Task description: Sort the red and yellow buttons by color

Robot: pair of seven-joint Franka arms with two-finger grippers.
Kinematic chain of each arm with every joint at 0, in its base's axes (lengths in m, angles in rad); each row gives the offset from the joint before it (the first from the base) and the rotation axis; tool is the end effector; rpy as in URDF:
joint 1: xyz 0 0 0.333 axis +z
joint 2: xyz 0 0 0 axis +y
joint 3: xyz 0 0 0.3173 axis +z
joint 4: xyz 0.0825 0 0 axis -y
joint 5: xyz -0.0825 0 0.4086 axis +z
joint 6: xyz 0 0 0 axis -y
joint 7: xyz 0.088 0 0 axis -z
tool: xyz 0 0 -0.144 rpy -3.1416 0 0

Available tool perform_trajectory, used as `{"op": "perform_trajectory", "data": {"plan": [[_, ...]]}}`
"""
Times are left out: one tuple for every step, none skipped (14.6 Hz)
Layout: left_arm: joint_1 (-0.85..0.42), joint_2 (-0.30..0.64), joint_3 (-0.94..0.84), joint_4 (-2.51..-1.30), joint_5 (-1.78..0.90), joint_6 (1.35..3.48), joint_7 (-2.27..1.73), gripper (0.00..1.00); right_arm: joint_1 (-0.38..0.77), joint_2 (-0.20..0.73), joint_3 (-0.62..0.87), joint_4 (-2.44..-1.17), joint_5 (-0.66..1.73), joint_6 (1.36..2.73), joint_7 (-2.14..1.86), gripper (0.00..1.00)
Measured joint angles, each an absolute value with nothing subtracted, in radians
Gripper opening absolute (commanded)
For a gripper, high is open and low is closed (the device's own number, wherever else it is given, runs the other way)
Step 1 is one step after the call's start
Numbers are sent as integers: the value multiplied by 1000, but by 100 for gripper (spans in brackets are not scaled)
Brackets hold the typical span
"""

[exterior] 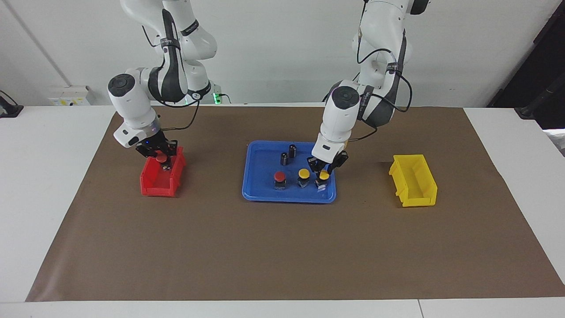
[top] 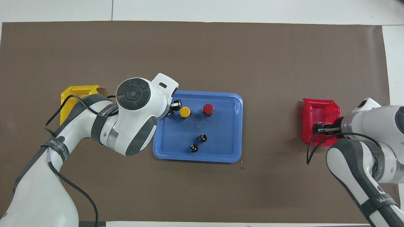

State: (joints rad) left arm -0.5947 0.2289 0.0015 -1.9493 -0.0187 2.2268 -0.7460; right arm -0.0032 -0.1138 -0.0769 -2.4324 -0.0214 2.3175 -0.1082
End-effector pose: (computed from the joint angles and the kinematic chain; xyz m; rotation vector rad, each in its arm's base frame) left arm 0.5216 -0.3530 0.3183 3.0891 0.2536 0.0449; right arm 0.4879 -0.0396 0.2960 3.1340 0.0676 -0.0032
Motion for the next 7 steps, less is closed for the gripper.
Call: {"op": "perform_trajectory", "data": {"plan": [[-595,229,1,-1949,-19,2226,-751,4,-3,-114,-77,-2432,-21,2318,-108,57],[-595,229,2,-1947,-19,2220,-753,4,-3,-114,-77,-2432,-21,2318,-108,57],[-595,227,2,-1936,-19,2195,-755,3,-3,-114,-77,-2432,-21,2318,-108,57],[-595,222,2,-1914,-20,2148,-755,3,-3,-114,-77,-2432,-21,2318,-108,57],[-595,213,2,-1885,-21,2092,-755,3,-3,-114,-77,-2432,-21,2318,-108,57],[-595,197,5,-1855,-21,2037,-755,3,-3,-114,-77,-2430,-21,2317,-108,57],[-593,176,11,-1834,-22,1990,-755,2,-3,-114,-77,-2425,-21,2313,-108,57]]}}
